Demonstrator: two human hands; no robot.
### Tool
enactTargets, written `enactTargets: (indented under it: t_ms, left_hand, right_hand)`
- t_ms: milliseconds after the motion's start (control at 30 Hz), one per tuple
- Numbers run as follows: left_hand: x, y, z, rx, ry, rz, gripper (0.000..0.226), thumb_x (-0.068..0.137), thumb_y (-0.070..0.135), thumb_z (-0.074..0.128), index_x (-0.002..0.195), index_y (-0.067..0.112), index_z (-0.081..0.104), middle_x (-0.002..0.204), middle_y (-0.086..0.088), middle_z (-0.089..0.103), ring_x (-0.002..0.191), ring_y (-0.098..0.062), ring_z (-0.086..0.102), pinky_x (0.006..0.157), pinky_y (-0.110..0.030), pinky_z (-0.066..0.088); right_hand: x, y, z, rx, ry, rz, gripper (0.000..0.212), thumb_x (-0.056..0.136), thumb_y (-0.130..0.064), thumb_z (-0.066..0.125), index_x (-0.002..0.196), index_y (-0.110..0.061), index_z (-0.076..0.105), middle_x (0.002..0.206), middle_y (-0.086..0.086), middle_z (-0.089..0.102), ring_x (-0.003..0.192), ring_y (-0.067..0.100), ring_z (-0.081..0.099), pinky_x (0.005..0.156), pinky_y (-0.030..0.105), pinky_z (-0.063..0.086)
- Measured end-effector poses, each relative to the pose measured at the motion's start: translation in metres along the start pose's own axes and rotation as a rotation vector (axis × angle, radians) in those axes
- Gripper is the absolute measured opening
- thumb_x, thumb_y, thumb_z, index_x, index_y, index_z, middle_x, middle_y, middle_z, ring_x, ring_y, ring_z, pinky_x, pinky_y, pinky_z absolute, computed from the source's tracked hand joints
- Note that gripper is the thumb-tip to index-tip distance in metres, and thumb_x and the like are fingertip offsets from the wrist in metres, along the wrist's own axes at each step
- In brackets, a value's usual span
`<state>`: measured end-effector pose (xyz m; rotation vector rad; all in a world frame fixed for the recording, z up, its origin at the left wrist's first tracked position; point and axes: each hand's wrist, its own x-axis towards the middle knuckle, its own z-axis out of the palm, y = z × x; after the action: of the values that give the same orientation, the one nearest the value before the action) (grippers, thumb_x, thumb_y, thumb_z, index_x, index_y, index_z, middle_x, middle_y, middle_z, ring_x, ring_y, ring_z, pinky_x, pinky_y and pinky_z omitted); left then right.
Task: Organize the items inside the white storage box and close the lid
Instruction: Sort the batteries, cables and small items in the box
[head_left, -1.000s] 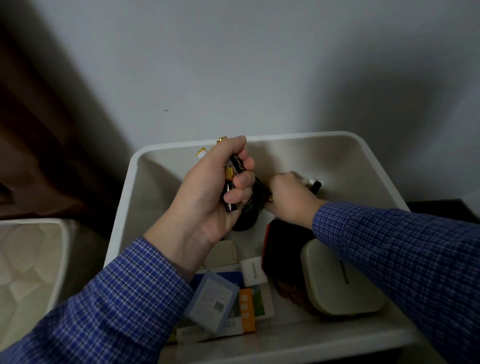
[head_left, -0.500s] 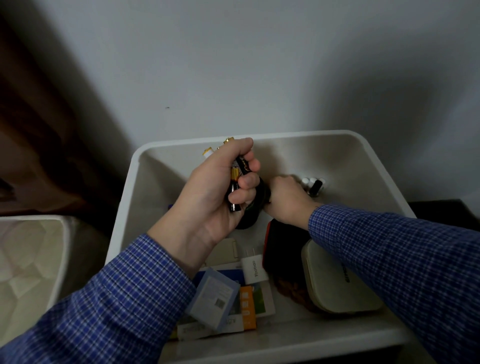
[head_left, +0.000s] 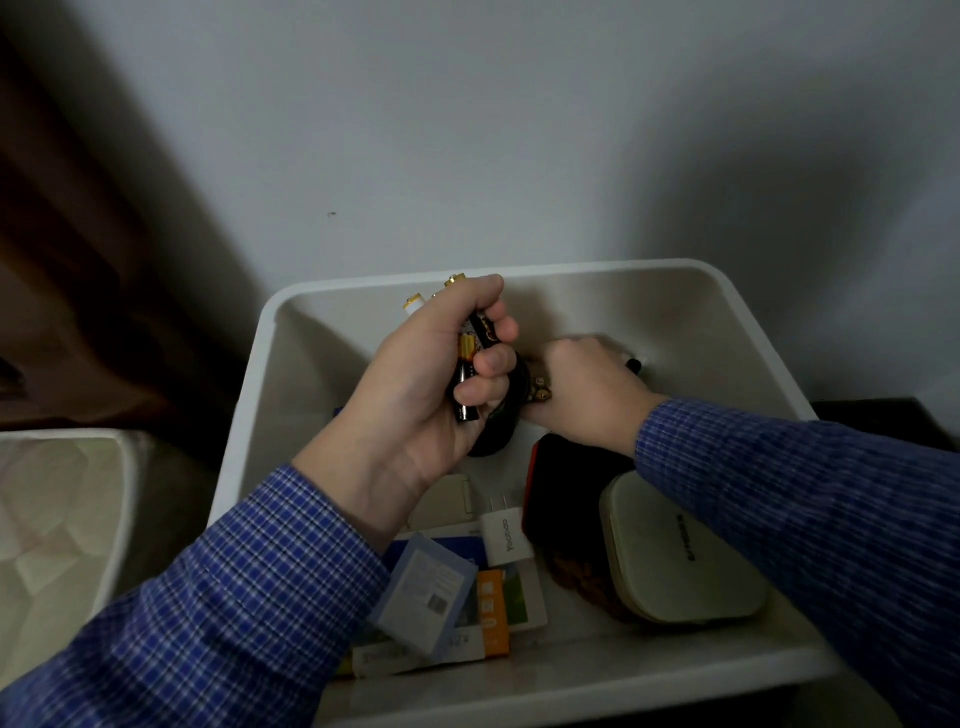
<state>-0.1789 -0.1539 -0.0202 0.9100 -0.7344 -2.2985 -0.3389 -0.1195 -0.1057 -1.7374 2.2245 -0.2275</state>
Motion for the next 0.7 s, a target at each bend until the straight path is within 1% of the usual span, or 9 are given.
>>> enactTargets:
  t_ms: [67, 167, 233, 300, 367, 467, 567, 633, 700]
  left_hand:
    - [0.000, 0.001, 0.000, 0.001, 0.001, 0.001, 0.026, 0.099, 0.021, 0.053, 0.075, 0.013, 0.049, 0.065, -0.002, 0.049, 0.037, -0.004, 0.034, 0.025, -0.012, 0.021]
    - [-0.001, 0.001, 0.000, 0.000, 0.003, -0.001, 0.025, 0.099, 0.020, 0.053, 0.075, 0.013, 0.049, 0.065, -0.002, 0.050, 0.038, -0.004, 0.034, 0.025, -0.012, 0.021]
    - [-0.001, 0.001, 0.000, -0.001, 0.011, -0.003, 0.025, 0.099, 0.020, 0.053, 0.075, 0.013, 0.049, 0.065, -0.002, 0.049, 0.038, -0.004, 0.034, 0.025, -0.012, 0.021]
    - [-0.001, 0.000, 0.001, -0.001, 0.017, -0.010, 0.024, 0.098, 0.021, 0.053, 0.076, 0.013, 0.049, 0.065, -0.002, 0.050, 0.038, -0.004, 0.034, 0.025, -0.012, 0.021]
    - [-0.001, 0.000, 0.002, -0.001, 0.025, -0.019, 0.024, 0.098, 0.020, 0.054, 0.076, 0.013, 0.049, 0.065, -0.002, 0.050, 0.038, -0.004, 0.034, 0.025, -0.012, 0.021]
    - [-0.001, 0.001, 0.001, -0.013, 0.034, -0.026, 0.024, 0.098, 0.020, 0.054, 0.076, 0.013, 0.049, 0.065, -0.002, 0.050, 0.038, -0.004, 0.034, 0.026, -0.012, 0.021]
    - [-0.001, 0.001, 0.001, -0.022, 0.033, -0.028, 0.024, 0.098, 0.019, 0.054, 0.075, 0.013, 0.049, 0.064, -0.002, 0.050, 0.038, -0.004, 0.034, 0.025, -0.012, 0.021]
    - [-0.001, 0.002, 0.001, -0.027, 0.035, -0.032, 0.024, 0.098, 0.019, 0.054, 0.075, 0.013, 0.049, 0.063, -0.002, 0.050, 0.037, -0.004, 0.034, 0.025, -0.012, 0.021]
    - [-0.001, 0.002, 0.001, -0.034, 0.035, -0.034, 0.025, 0.098, 0.018, 0.054, 0.074, 0.013, 0.049, 0.063, -0.003, 0.049, 0.037, -0.004, 0.034, 0.025, -0.012, 0.021]
  right_hand:
    - [-0.007, 0.000, -0.013, 0.032, 0.069, -0.020, 0.028, 0.076, -0.033, 0.076, 0.097, -0.018, 0.064, 0.088, 0.002, 0.065, 0.084, 0.024, 0.065, 0.065, 0.030, 0.049]
    - [-0.013, 0.006, -0.030, 0.075, 0.072, 0.047, 0.039, 0.079, -0.036, 0.079, 0.103, -0.008, 0.066, 0.085, 0.004, 0.065, 0.082, 0.023, 0.067, 0.071, 0.036, 0.057]
    - [-0.013, 0.009, -0.033, 0.131, -0.050, 0.181, 0.038, 0.079, -0.041, 0.079, 0.085, -0.005, 0.067, 0.072, 0.009, 0.066, 0.068, 0.021, 0.066, 0.059, 0.033, 0.056]
    - [-0.013, 0.009, -0.024, 0.234, -0.161, 0.315, 0.038, 0.077, -0.040, 0.081, 0.064, -0.011, 0.058, 0.048, -0.001, 0.057, 0.044, 0.010, 0.055, 0.042, 0.021, 0.041]
    - [-0.008, 0.006, -0.009, 0.329, -0.201, 0.390, 0.034, 0.078, -0.031, 0.082, 0.064, -0.011, 0.058, 0.043, -0.004, 0.055, 0.035, 0.007, 0.049, 0.037, 0.017, 0.035]
    - [0.001, -0.002, 0.006, 0.426, -0.191, 0.456, 0.026, 0.078, -0.020, 0.083, 0.081, -0.004, 0.064, 0.070, 0.010, 0.068, 0.051, 0.017, 0.062, 0.047, 0.023, 0.046]
    - [0.010, -0.006, 0.013, 0.400, -0.156, 0.500, 0.035, 0.073, -0.020, 0.087, 0.094, -0.001, 0.066, 0.094, 0.016, 0.073, 0.084, 0.028, 0.072, 0.062, 0.028, 0.051]
    - [0.013, -0.006, 0.017, 0.376, -0.134, 0.539, 0.044, 0.071, -0.021, 0.089, 0.103, -0.002, 0.064, 0.103, 0.014, 0.071, 0.095, 0.027, 0.070, 0.069, 0.028, 0.052]
    - [0.013, -0.006, 0.021, 0.376, -0.123, 0.579, 0.054, 0.071, -0.022, 0.089, 0.112, -0.001, 0.062, 0.109, 0.013, 0.070, 0.099, 0.025, 0.069, 0.072, 0.026, 0.051]
